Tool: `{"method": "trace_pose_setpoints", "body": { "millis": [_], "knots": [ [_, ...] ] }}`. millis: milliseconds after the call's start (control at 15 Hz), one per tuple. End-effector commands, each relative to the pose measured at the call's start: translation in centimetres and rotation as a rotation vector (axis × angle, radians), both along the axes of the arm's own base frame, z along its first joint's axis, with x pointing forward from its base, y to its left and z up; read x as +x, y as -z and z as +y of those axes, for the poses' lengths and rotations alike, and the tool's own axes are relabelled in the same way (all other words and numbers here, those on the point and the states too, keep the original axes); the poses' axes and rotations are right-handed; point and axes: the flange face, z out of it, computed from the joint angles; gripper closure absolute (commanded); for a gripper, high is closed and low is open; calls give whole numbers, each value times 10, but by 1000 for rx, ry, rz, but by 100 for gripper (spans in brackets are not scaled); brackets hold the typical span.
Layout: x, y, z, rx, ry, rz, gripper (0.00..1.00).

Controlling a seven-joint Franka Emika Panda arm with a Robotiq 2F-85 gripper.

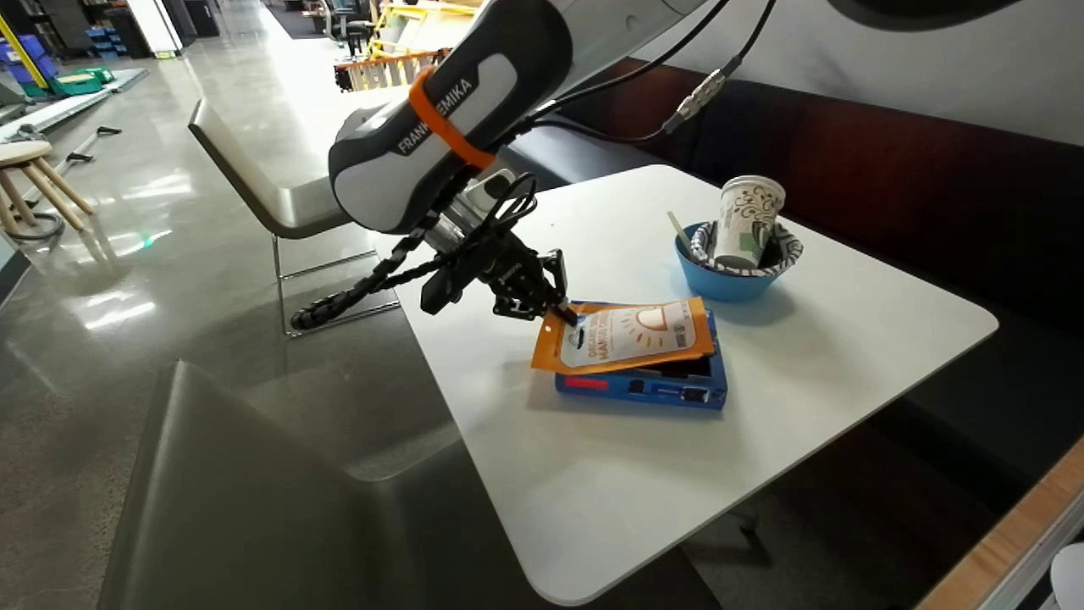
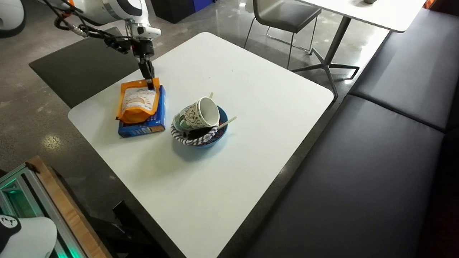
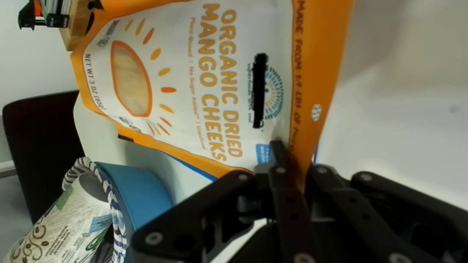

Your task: Put the orange packet and book upright

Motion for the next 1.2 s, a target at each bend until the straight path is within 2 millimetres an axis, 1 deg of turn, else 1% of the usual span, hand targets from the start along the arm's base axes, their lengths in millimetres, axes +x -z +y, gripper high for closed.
{"method": "trace_pose_setpoints", "body": {
  "millis": [0, 67, 267, 400, 533, 667, 800, 933, 1067, 1133],
  "knots": [
    [1, -8, 12, 56, -16, -18, 98],
    [2, -15, 16, 66, -23, -33, 98],
    [6, -44, 29, 143, -36, -106, 98],
    [13, -70, 37, 208, -47, -187, 98],
    [20, -103, 41, 277, -46, -285, 98],
    [25, -134, 41, 341, -47, -386, 98],
    [30, -162, 37, 405, -44, -489, 98],
    [34, -186, 27, 472, -48, -586, 98],
    [35, -202, 15, 540, -52, -664, 98],
    [37, -206, 5, 572, -49, -699, 98]
  ]
}}
